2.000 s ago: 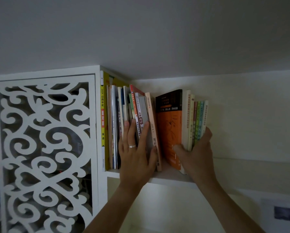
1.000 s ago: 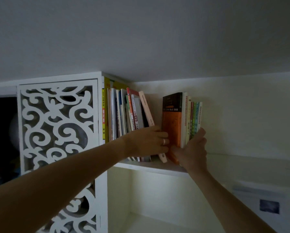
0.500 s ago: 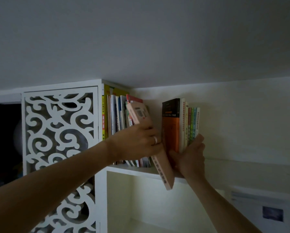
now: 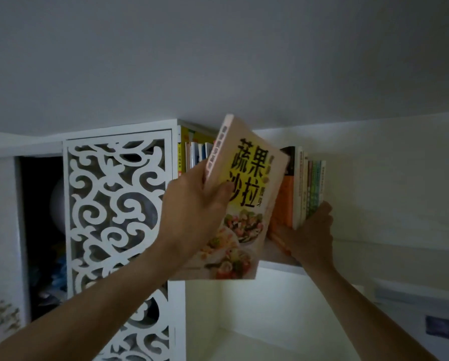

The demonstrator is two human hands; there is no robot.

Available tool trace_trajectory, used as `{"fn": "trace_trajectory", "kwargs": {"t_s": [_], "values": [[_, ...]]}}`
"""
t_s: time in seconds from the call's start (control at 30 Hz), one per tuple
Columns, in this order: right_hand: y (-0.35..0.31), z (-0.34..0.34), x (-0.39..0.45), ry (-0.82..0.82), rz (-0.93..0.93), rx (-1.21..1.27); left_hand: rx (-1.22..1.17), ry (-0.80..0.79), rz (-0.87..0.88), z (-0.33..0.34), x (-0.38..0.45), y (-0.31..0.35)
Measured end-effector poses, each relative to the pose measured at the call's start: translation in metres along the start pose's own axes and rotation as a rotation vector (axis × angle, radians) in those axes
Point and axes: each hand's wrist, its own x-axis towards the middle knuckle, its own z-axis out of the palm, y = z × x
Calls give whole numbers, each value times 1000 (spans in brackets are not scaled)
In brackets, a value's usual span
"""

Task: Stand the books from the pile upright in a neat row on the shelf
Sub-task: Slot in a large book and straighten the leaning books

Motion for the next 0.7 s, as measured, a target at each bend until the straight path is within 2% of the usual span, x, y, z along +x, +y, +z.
{"fn": "trace_trajectory", "kwargs": {"t_s": [0.1, 0.17, 0.37, 0.57, 0.7], "values": [[3, 0, -1, -2, -6, -20, -101, 41, -281, 17, 7, -6], [4, 0, 0, -8, -7, -14, -142, 78, -332, 32, 9, -10], [4, 1, -1, -2, 0, -19, -281, 146, -358, 74, 33, -8], [4, 2, -1, 5, 4, -49, -124, 221, -192, 120, 55, -11], [4, 4, -2, 23, 3, -73, -138, 269, -203, 164, 46, -29]]}}
